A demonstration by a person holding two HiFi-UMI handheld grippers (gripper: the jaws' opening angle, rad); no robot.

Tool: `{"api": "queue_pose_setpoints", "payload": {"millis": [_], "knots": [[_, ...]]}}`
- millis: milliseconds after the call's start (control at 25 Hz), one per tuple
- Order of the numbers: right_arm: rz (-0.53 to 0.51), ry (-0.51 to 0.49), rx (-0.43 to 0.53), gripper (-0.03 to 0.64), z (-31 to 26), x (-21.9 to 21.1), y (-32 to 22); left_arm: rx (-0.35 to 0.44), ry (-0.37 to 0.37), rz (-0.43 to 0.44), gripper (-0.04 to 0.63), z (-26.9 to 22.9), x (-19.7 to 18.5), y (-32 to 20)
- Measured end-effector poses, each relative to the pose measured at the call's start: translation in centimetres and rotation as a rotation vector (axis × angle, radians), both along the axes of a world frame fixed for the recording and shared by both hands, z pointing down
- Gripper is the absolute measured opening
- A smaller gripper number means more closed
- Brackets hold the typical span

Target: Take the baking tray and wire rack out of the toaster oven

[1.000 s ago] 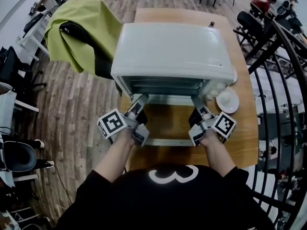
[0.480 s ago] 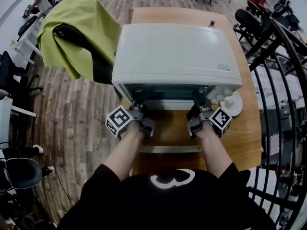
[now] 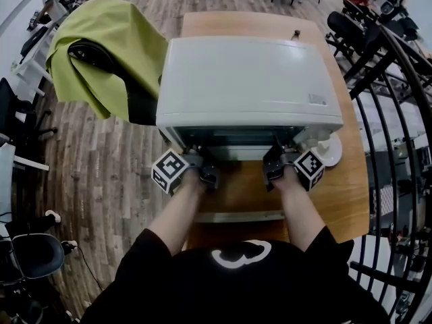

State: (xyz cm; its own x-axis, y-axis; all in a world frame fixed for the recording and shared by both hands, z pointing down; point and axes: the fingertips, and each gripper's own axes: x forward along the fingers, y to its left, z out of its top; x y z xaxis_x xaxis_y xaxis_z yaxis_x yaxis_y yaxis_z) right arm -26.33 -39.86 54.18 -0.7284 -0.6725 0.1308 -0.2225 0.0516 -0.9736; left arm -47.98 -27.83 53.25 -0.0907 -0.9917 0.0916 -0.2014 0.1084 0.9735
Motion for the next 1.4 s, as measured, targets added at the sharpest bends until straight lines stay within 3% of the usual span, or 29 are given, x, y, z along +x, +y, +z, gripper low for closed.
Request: {"api": "queue_pose_setpoints", "payload": {"millis": [320,1400], "knots": [[0.011,0.004,0.005,0.11,0.2,-0.5,-0.4,-0.053,-0.014,-0.012,0.103,1.1,-0.3,-0.3],[-0.003,-0.021,-0.007,0.091,0.2,1.2,2.4,-0.076,-0.008,-0.034,0.097,1.3,1.2,2.5]]}}
